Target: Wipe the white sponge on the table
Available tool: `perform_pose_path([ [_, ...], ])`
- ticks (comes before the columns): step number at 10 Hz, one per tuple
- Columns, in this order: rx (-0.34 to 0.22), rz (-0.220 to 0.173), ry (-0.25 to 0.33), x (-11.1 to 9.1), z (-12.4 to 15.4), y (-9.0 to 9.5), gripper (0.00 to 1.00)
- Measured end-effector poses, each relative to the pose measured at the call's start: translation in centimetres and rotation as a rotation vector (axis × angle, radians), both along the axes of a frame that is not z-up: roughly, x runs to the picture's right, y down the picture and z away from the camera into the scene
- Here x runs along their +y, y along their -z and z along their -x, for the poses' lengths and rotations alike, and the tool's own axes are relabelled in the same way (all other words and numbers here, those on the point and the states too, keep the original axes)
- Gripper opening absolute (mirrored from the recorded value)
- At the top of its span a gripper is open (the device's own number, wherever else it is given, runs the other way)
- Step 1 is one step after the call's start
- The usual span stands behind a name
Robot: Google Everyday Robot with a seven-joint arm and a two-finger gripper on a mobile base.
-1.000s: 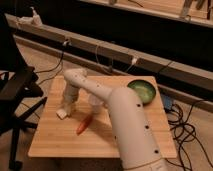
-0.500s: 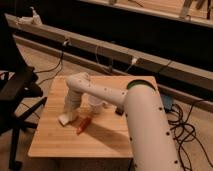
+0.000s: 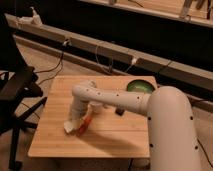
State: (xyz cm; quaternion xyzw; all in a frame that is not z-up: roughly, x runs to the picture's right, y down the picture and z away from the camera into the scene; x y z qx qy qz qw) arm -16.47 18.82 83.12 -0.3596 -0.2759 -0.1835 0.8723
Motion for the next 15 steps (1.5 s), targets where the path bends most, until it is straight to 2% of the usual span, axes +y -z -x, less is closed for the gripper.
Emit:
perform_pose_path([
  [2, 0.028, -0.008, 0.001, -1.8, -0.9, -0.9, 0.00],
  [4, 0.045, -0.018, 0.011, -5.0, -1.5, -3.0, 0.00],
  [6, 0.041, -0.019, 0.030, -6.9, -1.0, -4.9, 0.00],
  [7, 0.025, -0.014, 0.043, -7.2, 0.0, -5.9, 0.00],
  [9, -0.013, -0.001, 0.059, -6.8, 1.5, -6.6, 0.00],
  [12, -0.095, 0.023, 0.118, -5.1, 6.2, -7.2, 0.00],
  [13, -0.123, 0.029, 0.158, -4.1, 8.2, -6.8, 0.00],
  [15, -0.117, 0.038, 0.183, -2.5, 9.2, -5.2, 0.00],
])
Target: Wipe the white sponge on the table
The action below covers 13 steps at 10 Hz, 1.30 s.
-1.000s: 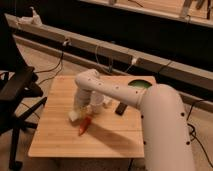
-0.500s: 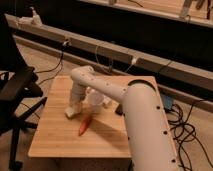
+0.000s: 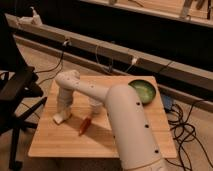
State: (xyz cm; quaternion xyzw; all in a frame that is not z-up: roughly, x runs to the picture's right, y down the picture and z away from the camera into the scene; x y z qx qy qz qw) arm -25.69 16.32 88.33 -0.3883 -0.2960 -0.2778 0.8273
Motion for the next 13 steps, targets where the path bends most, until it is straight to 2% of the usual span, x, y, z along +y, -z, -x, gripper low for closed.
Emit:
perform_pose_path([
  [1, 0.011, 0.000, -0.004, 0.5, 0.0, 0.7, 0.00],
  [3, 0.048, -0.007, -0.027, 1.2, -2.0, 2.3, 0.00],
  [6, 0.109, -0.018, -0.069, 0.7, -6.8, 3.1, 0.00],
  [7, 0.127, -0.022, -0.078, -0.1, -8.0, 2.6, 0.00],
  [9, 0.137, -0.029, -0.075, -2.1, -8.6, 1.2, 0.00],
  [11, 0.133, -0.034, -0.062, -3.9, -7.9, -0.4, 0.00],
  [13, 0.089, -0.026, -0.038, -4.6, -5.5, -1.7, 0.00],
])
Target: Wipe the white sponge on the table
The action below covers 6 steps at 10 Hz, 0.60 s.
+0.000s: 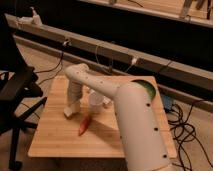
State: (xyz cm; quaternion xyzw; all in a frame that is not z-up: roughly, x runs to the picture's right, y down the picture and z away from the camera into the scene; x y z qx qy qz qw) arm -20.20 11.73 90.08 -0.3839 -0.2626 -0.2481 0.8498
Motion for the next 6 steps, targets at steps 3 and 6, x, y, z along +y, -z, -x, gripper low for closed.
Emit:
perform_pose_path([
  [3, -0.051, 0.028, 0.020, 2.6, 2.1, 0.3, 0.00],
  [6, -0.045, 0.027, -0.002, 6.6, 2.0, 4.0, 0.00],
])
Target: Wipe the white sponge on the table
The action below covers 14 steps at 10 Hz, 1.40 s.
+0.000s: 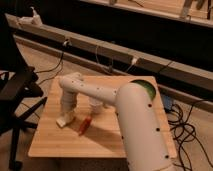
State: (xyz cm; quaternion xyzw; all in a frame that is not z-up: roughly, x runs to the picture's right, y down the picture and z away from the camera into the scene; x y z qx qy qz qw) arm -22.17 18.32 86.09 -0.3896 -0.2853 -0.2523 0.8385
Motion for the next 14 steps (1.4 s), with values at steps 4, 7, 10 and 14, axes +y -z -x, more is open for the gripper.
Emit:
perform_pose_path([
  [4, 0.037, -0.015, -0.052, 0.2, -2.6, 1.6, 0.00],
  [7, 0.050, -0.029, -0.040, -3.0, -3.2, -0.7, 0.00],
  [10, 0.011, -0.039, -0.006, -6.4, -1.4, -3.5, 0.00],
  [14, -0.086, 0.017, 0.044, -4.0, 2.5, -3.5, 0.00],
])
